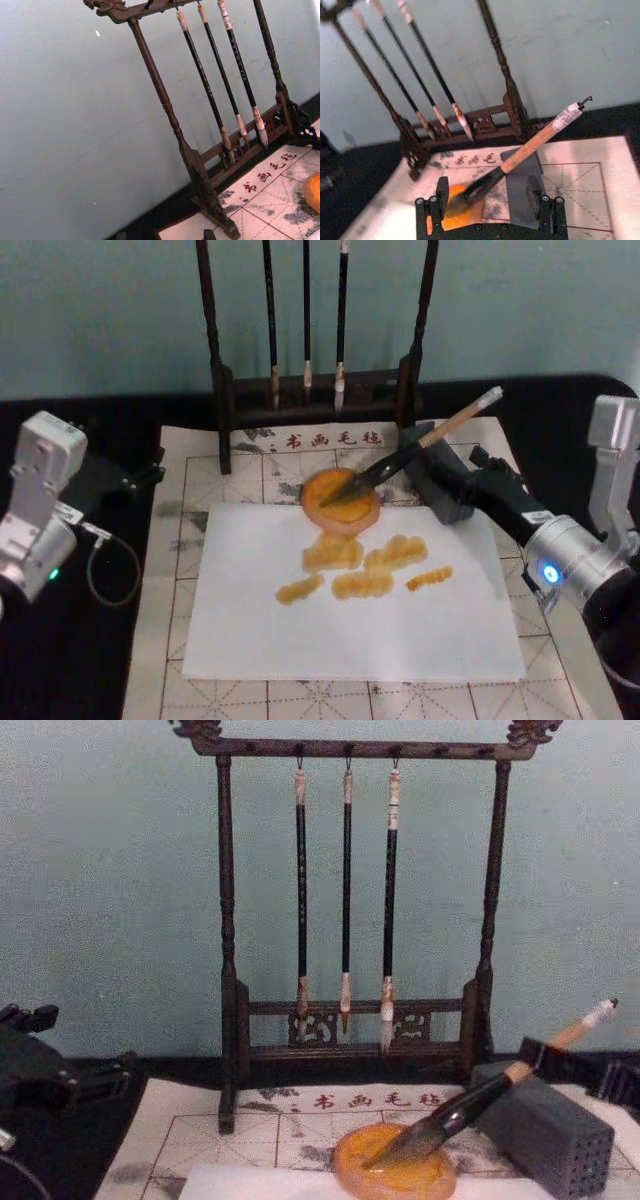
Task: Pick up the brush from the inkstone, write on the paper, then place the brush back to its original position.
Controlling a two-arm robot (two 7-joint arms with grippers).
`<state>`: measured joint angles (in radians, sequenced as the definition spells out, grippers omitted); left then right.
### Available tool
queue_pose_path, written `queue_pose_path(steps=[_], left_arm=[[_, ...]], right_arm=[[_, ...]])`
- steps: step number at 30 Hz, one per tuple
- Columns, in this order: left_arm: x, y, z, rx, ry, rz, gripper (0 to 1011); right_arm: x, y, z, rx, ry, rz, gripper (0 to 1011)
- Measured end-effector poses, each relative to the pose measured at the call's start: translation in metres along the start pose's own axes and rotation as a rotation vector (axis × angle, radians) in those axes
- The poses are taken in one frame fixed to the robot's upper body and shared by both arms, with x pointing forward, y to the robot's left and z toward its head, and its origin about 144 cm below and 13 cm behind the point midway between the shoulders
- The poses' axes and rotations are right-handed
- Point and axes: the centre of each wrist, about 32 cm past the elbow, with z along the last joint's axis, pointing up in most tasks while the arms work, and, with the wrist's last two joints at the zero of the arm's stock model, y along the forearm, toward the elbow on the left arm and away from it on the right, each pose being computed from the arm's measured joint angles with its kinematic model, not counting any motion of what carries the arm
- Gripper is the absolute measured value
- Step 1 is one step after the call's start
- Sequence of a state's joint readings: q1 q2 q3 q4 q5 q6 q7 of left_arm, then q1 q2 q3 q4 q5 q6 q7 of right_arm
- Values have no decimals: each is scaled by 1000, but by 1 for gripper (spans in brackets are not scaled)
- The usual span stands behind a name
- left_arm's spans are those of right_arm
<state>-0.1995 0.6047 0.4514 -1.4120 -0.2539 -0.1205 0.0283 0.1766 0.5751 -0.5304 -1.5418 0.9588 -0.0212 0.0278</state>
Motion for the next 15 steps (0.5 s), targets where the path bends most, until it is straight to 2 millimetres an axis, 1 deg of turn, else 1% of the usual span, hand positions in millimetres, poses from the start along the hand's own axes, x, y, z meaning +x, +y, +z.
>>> queue_pose_path(steps=[1, 7, 8, 10, 15], left_arm=[[0, 0, 0, 0, 0, 0, 1001], [0, 0, 0, 0, 0, 0, 1001], [0, 0, 0, 0, 0, 0, 1001], [0, 0, 0, 0, 0, 0, 1001], [0, 0, 0, 0, 0, 0, 1001]], right_arm=[[-1, -1, -2, -3, -52, -11, 1002], [-6, -3, -11, 8, -238, -52, 1003], [-6, -3, -11, 8, -238, -52, 1002], [-8, -4, -16, 10, -306, -61, 1002], [-9, -4, -20, 10, -385, -78, 1002]])
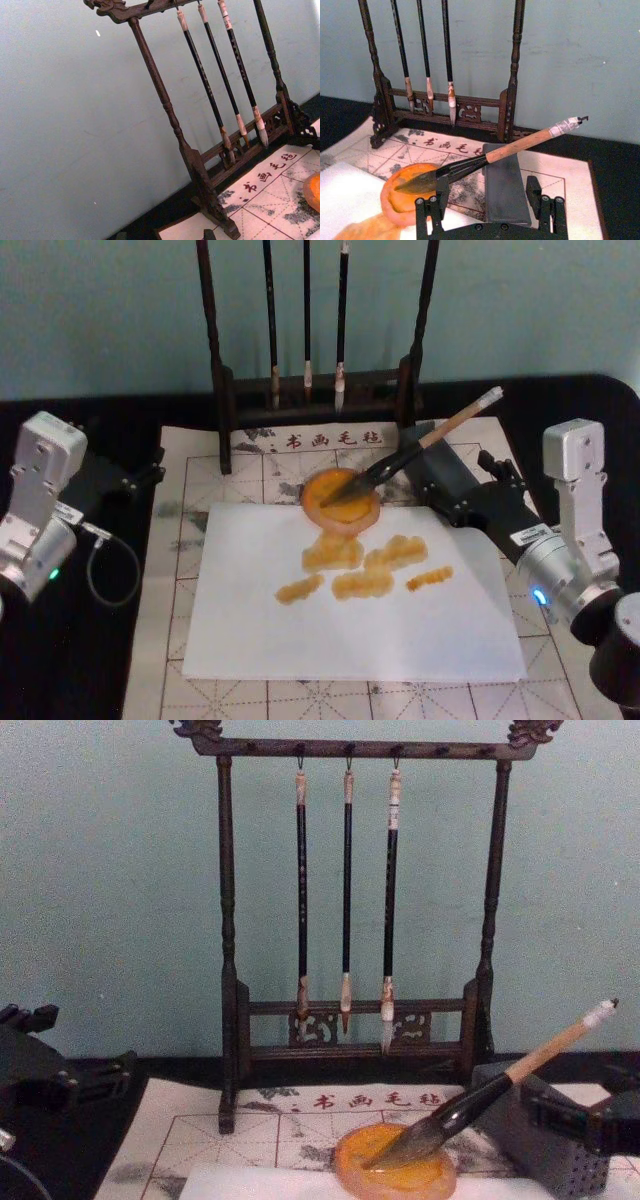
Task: Pick up the brush from the inkstone, write on the paper, then place the brush back to its original position.
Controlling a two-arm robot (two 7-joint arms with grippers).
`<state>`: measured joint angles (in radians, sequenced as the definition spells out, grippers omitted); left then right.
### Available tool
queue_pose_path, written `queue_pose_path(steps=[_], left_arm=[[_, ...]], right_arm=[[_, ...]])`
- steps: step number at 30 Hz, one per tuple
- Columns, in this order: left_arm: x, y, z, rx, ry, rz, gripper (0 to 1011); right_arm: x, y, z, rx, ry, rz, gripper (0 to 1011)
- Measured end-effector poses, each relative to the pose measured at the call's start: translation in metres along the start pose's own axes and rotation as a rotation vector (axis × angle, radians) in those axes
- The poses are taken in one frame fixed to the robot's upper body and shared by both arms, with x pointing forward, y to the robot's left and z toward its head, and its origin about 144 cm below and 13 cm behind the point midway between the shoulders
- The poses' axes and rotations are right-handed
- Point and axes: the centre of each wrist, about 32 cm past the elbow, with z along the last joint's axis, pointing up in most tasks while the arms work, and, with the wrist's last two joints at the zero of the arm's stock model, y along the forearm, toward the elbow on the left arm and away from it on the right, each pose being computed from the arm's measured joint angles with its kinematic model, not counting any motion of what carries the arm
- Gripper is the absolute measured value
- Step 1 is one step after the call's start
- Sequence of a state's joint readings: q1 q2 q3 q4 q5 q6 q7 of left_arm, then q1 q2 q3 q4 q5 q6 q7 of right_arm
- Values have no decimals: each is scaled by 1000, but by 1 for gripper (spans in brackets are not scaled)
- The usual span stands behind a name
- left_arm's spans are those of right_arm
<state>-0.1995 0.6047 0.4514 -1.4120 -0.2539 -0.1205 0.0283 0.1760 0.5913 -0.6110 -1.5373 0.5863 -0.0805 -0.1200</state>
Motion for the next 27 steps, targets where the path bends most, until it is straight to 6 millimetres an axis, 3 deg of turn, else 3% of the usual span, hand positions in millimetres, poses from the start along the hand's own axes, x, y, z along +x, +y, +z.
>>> queue_pose_path(steps=[27], left_arm=[[0, 0, 0, 0, 0, 0, 1001]], right_arm=[[-2, 0, -2, 0, -39, -12, 1002]])
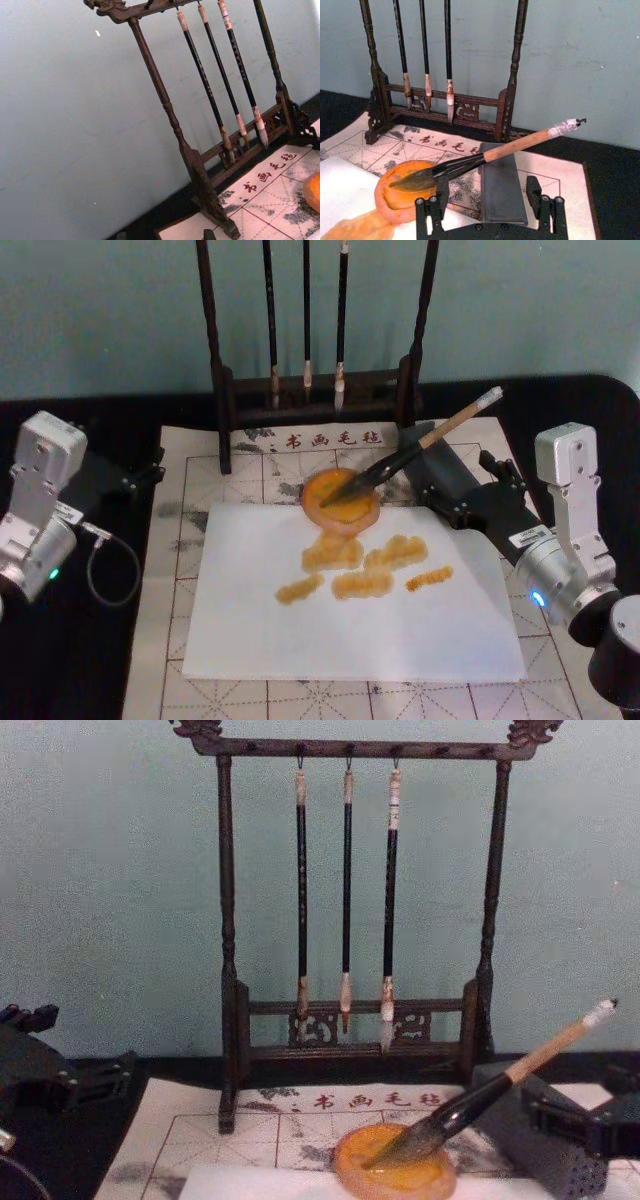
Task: Pick up the brush from the inkstone, write on the paper, then place the brush back to its original position.
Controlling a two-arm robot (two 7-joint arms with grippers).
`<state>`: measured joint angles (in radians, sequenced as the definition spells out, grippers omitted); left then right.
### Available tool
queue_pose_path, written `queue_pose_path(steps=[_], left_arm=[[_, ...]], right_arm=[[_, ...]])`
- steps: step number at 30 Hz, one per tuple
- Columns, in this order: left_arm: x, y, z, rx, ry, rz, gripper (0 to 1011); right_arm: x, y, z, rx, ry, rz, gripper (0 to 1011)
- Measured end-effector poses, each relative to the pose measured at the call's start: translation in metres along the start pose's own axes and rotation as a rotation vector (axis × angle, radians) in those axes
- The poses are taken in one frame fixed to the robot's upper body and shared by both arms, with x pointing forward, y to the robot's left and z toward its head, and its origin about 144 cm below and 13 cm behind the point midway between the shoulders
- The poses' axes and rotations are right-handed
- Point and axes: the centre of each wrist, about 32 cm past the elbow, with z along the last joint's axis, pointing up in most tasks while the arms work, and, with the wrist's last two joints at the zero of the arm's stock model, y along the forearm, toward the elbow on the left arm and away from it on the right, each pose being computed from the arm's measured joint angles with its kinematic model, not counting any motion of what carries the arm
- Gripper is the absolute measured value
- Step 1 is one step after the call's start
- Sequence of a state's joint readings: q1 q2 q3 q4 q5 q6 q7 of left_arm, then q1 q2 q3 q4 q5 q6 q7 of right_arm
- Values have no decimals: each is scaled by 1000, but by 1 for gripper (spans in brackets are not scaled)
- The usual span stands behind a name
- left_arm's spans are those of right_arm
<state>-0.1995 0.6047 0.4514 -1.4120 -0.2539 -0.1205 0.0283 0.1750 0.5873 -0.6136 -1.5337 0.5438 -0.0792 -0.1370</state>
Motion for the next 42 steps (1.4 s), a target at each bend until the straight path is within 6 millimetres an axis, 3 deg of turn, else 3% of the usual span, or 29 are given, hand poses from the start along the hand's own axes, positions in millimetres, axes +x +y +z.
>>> queue_pose_path(steps=[42], left_arm=[[0, 0, 0, 0, 0, 0, 1001]], right_arm=[[0, 0, 0, 0, 2, 1, 1002]])
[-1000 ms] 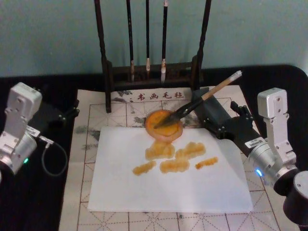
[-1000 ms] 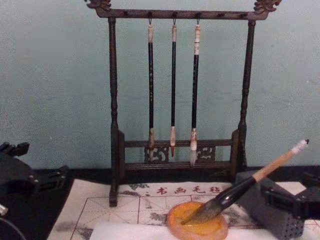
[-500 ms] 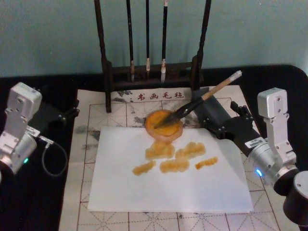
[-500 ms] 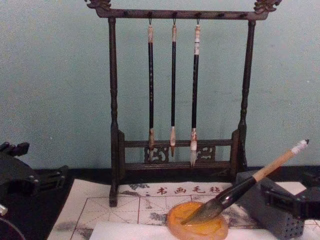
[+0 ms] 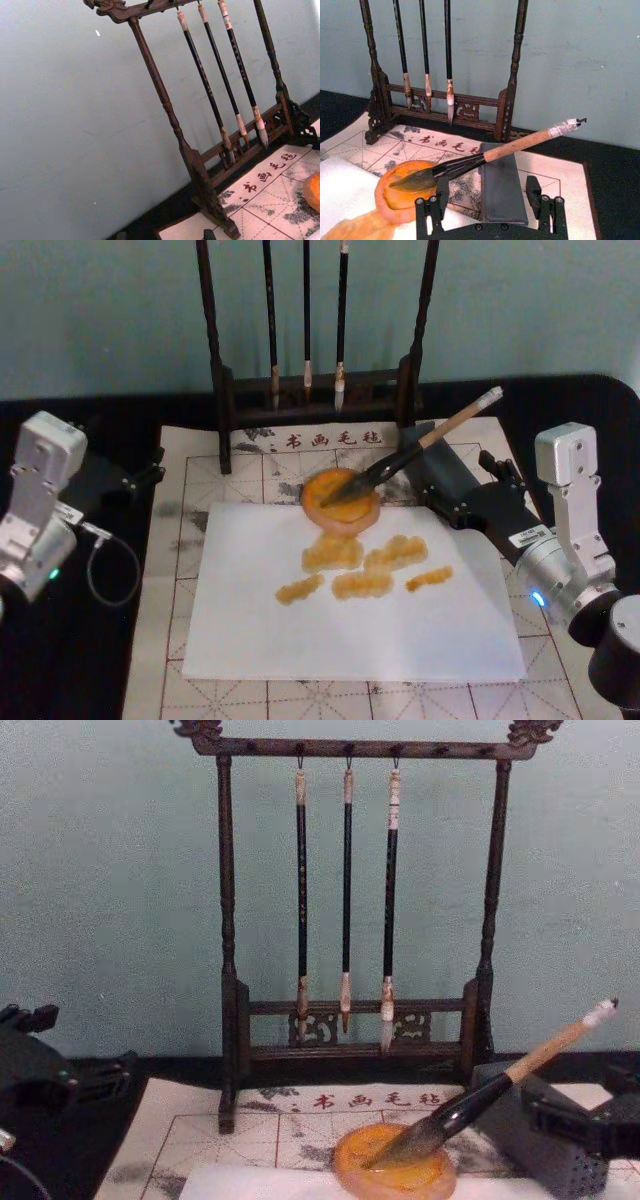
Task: Pick up the brush from the inkstone, write on the paper, then place the brush back to its original position.
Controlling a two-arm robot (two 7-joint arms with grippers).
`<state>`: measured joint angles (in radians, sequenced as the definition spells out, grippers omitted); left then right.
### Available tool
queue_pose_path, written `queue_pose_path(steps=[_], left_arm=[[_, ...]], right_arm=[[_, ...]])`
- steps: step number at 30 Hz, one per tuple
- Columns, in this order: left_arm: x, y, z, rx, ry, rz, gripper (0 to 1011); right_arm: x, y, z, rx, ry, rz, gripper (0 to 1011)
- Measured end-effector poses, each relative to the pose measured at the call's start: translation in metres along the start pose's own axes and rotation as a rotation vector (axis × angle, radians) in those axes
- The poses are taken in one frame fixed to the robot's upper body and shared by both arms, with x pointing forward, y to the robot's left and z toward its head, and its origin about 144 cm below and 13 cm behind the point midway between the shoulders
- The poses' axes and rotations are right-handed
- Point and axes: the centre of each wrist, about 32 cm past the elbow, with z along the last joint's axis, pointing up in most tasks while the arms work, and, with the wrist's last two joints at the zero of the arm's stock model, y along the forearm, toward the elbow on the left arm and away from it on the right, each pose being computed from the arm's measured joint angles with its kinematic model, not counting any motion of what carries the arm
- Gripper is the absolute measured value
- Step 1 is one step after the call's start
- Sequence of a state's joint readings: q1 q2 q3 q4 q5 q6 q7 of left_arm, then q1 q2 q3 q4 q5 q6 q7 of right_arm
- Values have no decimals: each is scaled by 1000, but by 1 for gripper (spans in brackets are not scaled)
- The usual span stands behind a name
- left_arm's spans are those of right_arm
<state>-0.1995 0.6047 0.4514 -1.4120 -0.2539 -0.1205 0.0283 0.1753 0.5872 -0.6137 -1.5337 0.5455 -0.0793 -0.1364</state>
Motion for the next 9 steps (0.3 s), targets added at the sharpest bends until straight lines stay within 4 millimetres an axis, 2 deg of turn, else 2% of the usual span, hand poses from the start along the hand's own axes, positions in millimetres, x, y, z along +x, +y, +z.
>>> queue_pose_path(steps=[9], left_arm=[[0, 0, 0, 0, 0, 0, 1001]], right_arm=[[0, 0, 0, 0, 0, 0, 1002]])
